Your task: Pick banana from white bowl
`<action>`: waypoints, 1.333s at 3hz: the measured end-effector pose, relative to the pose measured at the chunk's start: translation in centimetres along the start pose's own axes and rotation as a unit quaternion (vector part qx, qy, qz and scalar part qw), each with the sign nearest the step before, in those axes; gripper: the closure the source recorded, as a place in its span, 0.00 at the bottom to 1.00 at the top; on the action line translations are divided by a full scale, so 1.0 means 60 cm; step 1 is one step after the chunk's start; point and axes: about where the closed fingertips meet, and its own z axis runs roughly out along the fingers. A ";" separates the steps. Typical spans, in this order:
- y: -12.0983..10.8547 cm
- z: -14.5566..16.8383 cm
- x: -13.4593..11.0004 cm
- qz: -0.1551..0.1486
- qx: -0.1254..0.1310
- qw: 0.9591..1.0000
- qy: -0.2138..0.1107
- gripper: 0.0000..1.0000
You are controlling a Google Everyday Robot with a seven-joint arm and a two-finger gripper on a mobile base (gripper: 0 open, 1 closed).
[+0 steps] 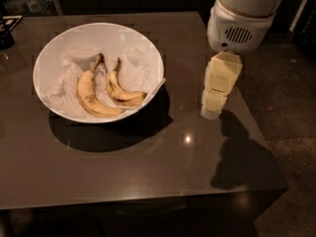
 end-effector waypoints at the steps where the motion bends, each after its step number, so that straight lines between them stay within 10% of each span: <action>1: -0.003 -0.003 -0.013 -0.005 0.008 1.000 -0.009 0.00; 2: -0.018 -0.029 -0.123 -0.016 0.027 0.999 -0.031 0.00; 4: -0.020 -0.031 -0.154 -0.002 0.064 0.997 -0.050 0.00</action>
Offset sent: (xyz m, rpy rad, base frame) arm 0.0138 0.0665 0.0264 0.0661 -0.0695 0.0674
